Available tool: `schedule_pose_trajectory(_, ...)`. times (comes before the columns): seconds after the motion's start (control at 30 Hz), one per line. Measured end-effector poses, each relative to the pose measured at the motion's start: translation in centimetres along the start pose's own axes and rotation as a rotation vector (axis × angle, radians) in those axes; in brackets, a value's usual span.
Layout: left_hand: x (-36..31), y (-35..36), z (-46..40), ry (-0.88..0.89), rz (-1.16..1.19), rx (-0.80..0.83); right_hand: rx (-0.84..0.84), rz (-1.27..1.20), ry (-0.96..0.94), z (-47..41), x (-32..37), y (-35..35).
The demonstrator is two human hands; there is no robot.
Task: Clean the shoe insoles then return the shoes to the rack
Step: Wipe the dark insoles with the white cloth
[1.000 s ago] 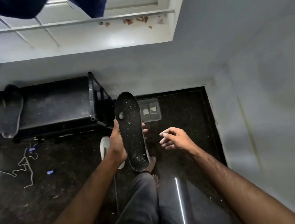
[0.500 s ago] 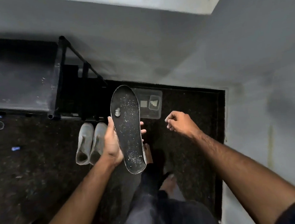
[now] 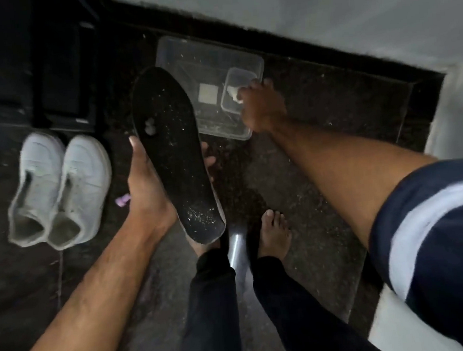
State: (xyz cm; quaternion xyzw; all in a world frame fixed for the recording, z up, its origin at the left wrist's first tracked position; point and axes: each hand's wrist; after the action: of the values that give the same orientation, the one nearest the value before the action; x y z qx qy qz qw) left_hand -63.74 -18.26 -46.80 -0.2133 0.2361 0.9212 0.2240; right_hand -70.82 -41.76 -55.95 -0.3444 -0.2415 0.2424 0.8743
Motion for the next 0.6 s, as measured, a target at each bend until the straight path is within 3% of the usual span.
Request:
schedule_pose_trajectory(0.17,1.8,-1.3,-1.5,-0.031,-0.001,-0.002,0.064,0.146,0.030,-3.1,-0.9,3.7)
schedule_pose_trajectory(0.4,0.7,-1.0,-0.9,-0.011,-0.034,0.020,0.064,0.179,0.040,-4.4,-0.5,3.0)
schedule_pose_trajectory(0.6,0.3,-0.4,-0.1,0.001,-0.030,0.022,-0.061,0.123,0.013,-2.5,-0.2,1.6)
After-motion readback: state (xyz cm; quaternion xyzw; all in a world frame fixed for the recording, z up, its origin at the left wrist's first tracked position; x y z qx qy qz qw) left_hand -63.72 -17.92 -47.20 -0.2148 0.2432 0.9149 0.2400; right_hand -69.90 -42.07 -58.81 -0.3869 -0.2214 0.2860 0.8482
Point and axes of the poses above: each hand's wrist, its own z-axis away from the middle knuckle, its own y-axis out of the palm, x = y × z, and after that the axes turned 8 degrees about -z, right-handed
